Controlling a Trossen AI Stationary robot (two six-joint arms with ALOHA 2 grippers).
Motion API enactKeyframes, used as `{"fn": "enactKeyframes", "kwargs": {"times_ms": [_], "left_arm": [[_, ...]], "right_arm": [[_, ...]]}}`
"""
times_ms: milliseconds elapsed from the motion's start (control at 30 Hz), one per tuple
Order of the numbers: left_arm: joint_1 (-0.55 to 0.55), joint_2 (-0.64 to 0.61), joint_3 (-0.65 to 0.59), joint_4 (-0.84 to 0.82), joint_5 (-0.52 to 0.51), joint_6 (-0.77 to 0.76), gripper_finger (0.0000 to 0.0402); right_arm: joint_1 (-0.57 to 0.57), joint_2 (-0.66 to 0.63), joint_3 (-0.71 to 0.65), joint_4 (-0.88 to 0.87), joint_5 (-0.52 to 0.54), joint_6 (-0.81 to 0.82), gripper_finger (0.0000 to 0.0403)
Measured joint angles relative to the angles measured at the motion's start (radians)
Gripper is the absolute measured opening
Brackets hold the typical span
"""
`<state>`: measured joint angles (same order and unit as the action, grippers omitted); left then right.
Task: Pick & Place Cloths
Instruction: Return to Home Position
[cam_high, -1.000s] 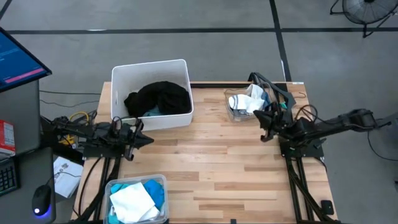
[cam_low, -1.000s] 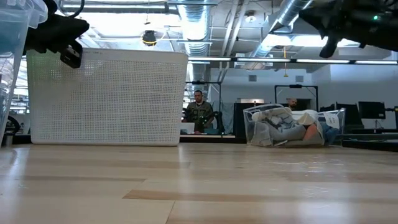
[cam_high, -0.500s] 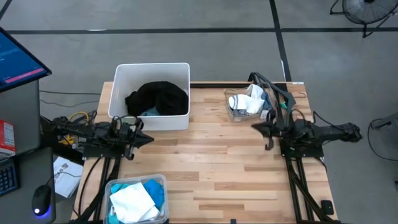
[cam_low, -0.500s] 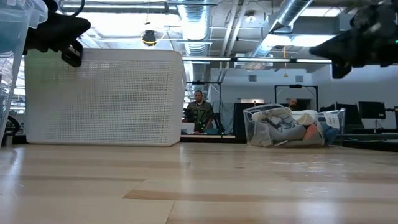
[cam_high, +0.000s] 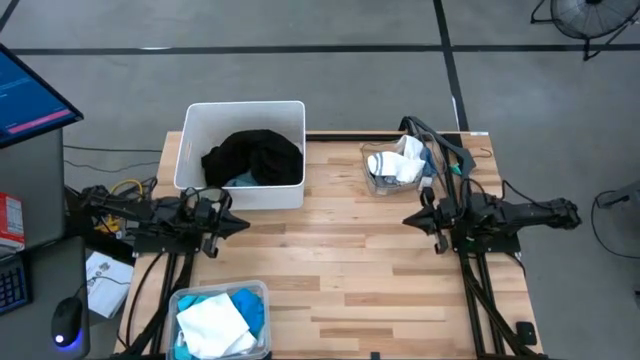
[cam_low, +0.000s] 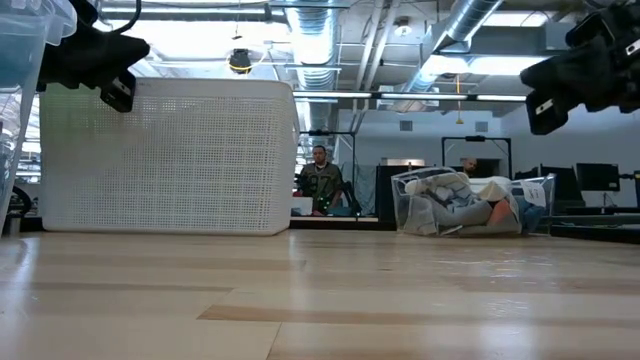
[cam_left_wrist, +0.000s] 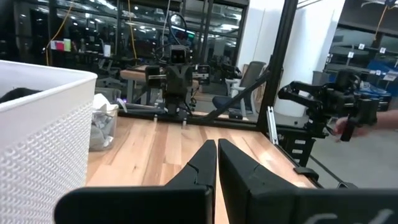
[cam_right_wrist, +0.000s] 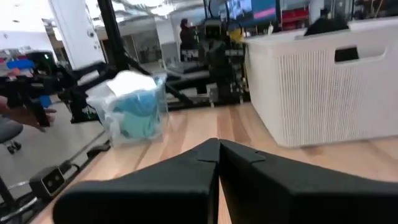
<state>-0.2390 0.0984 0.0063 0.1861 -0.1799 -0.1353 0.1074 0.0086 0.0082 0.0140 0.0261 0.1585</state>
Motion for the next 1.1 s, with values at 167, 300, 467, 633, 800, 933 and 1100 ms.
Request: {"fn": "enactKeyframes", "kwargs": {"times_ms": [167, 300, 467, 633, 800, 933, 1100], "left_arm": [[0.000, 0.002, 0.000, 0.004, 0.000, 0.000, 0.0001], [0.000, 0.002, 0.000, 0.004, 0.001, 0.000, 0.0001], [0.000, 0.002, 0.000, 0.005, 0.001, 0.000, 0.0001], [0.000, 0.002, 0.000, 0.010, 0.001, 0.000, 0.0001], [0.000, 0.002, 0.000, 0.011, 0.001, 0.000, 0.0001], [0.000, 0.002, 0.000, 0.011, 0.001, 0.000, 0.0001], [0.000, 0.002, 0.000, 0.013, 0.001, -0.001, 0.0001]], "right_arm": [[0.000, 0.004, 0.000, -0.001, 0.000, 0.000, 0.0010], [0.000, 0.004, 0.000, -0.001, 0.000, 0.000, 0.0014], [0.000, 0.004, 0.000, -0.002, 0.000, 0.000, 0.0015], [0.000, 0.004, 0.000, -0.002, 0.000, 0.000, 0.0013], [0.000, 0.004, 0.000, -0.002, 0.000, 0.000, 0.0013], [0.000, 0.004, 0.000, -0.002, 0.000, 0.000, 0.0014], [0.000, 0.004, 0.000, -0.002, 0.000, 0.000, 0.0015]]}}
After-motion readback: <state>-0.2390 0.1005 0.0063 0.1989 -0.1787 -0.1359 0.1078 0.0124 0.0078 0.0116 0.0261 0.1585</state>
